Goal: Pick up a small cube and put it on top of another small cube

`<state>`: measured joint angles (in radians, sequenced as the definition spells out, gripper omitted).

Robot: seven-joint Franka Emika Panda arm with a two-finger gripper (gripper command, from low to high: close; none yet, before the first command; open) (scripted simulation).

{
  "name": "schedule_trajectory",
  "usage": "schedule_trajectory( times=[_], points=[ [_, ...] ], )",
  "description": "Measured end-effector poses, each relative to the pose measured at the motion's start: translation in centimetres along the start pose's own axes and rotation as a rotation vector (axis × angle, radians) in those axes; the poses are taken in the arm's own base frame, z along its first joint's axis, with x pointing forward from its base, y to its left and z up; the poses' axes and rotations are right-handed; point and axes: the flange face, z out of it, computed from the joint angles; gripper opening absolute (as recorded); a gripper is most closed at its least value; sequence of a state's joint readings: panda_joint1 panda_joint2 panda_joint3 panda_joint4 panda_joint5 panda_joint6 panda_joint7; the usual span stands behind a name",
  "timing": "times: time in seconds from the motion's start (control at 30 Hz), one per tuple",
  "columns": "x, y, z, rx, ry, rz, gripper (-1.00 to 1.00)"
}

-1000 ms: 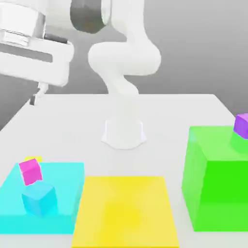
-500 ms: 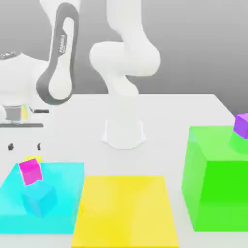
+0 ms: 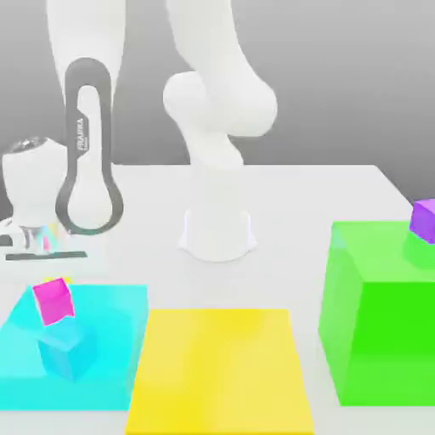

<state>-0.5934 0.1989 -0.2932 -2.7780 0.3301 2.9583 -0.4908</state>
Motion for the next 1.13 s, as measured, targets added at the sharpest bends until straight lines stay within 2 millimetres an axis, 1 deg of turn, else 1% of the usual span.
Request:
schedule_trajectory(
  times=[0.13,0.23,0.3,0.33,0.53,0.77,0.8,0.83,0.9,1.0,1.03,1.13],
  points=[
    [0.1,0.0,-3.7,-0.003,0.004,-0.006,-1.00],
    [1.8,0.0,-6.6,-0.025,0.020,-0.061,-1.00],
    [3.3,-2.6,-8.3,-0.039,0.027,-0.163,-1.00],
    [3.8,-3.3,-9.2,-0.045,0.029,-0.195,-1.00],
    [5.5,-6.3,-13.2,-0.057,0.033,-0.333,-1.00],
    [6.5,-10.2,-17.7,-0.048,0.036,-0.491,-1.00],
    [6.5,-10.6,-18.1,-0.043,0.033,-0.508,-1.00],
    [6.2,-10.7,-17.5,-0.028,0.022,-0.505,-1.00],
    [5.8,-10.8,-15.4,-0.005,0.004,-0.494,-1.00],
    [5.7,-10.8,-11.5,0.001,-0.001,-0.490,-1.00],
    [5.6,-10.7,-10.3,0.000,-0.002,-0.490,1.00],
    [5.6,-10.7,-10.3,0.000,-0.002,-0.490,1.00]
  ],
)
